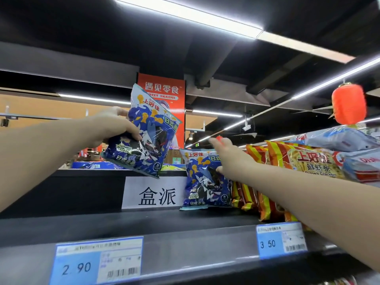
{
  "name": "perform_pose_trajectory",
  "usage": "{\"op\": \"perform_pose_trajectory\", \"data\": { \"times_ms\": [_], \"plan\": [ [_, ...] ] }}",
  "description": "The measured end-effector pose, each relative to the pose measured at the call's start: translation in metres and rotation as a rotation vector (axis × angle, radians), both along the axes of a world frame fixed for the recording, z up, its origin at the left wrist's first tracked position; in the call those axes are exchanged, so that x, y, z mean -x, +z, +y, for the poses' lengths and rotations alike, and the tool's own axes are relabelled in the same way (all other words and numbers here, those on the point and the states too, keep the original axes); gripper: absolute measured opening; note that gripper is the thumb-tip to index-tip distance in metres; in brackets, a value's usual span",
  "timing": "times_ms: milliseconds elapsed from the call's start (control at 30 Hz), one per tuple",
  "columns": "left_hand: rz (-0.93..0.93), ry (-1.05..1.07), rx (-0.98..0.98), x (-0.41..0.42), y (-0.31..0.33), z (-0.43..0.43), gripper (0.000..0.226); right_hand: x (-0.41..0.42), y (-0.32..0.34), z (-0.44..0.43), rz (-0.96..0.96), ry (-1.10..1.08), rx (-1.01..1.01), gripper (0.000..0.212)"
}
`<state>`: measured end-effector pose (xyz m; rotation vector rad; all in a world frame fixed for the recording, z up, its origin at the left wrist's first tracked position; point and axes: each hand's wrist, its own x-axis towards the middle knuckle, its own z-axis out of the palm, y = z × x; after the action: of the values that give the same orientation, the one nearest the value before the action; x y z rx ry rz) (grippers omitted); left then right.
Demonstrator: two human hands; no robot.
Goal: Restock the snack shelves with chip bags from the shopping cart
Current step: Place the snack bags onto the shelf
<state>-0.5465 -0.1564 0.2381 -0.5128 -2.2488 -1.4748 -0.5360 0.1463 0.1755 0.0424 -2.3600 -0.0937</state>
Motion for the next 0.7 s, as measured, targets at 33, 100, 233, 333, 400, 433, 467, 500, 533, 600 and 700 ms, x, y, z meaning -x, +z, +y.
{"op": "perform_pose_trajectory", "data": {
  "times_ms": [33, 100, 233, 333, 400, 433, 467, 500, 533, 600, 700],
  "plan": [
    [-0.001, 0.001, -0.002, 0.001, 0.000, 0.000, 0.065, -0.001, -0.002, -0.003, -0.083, -0.022, -0.161, 0.094],
    [-0.012, -0.002, -0.001, 0.002, -0.002, 0.001, 0.065, 0.002, -0.010, -0.006, -0.328, -0.065, -0.442, 0.091],
    [-0.025, -0.014, 0.024, 0.005, -0.005, 0.002, 0.067, 0.010, -0.030, -0.004, -0.654, -0.171, -0.453, 0.082],
    [-0.026, -0.015, 0.023, 0.005, -0.005, 0.003, 0.071, 0.019, -0.030, 0.001, -0.656, -0.219, -0.498, 0.078],
    [-0.027, -0.029, 0.019, 0.005, -0.006, 0.003, 0.072, 0.024, -0.030, 0.004, -0.636, -0.225, -0.524, 0.077],
    [-0.030, -0.039, 0.017, 0.005, -0.008, 0.004, 0.071, 0.025, -0.029, 0.004, -0.631, -0.218, -0.530, 0.077],
    [-0.034, -0.047, 0.014, 0.004, -0.009, 0.005, 0.071, 0.024, -0.028, 0.003, -0.630, -0.206, -0.524, 0.076],
    [-0.038, -0.055, 0.014, 0.004, -0.011, 0.006, 0.072, 0.022, -0.025, 0.002, -0.634, -0.186, -0.505, 0.075],
    [-0.040, -0.068, 0.014, 0.003, -0.013, 0.007, 0.074, 0.017, -0.021, 0.001, -0.644, -0.153, -0.466, 0.076],
    [-0.043, -0.106, 0.016, 0.000, -0.015, 0.011, 0.079, 0.003, -0.010, -0.002, -0.641, -0.037, -0.327, 0.079],
    [-0.027, -0.152, 0.028, -0.011, -0.017, 0.020, 0.080, -0.019, 0.007, -0.006, -0.490, 0.144, 0.000, 0.071]
  ]
}}
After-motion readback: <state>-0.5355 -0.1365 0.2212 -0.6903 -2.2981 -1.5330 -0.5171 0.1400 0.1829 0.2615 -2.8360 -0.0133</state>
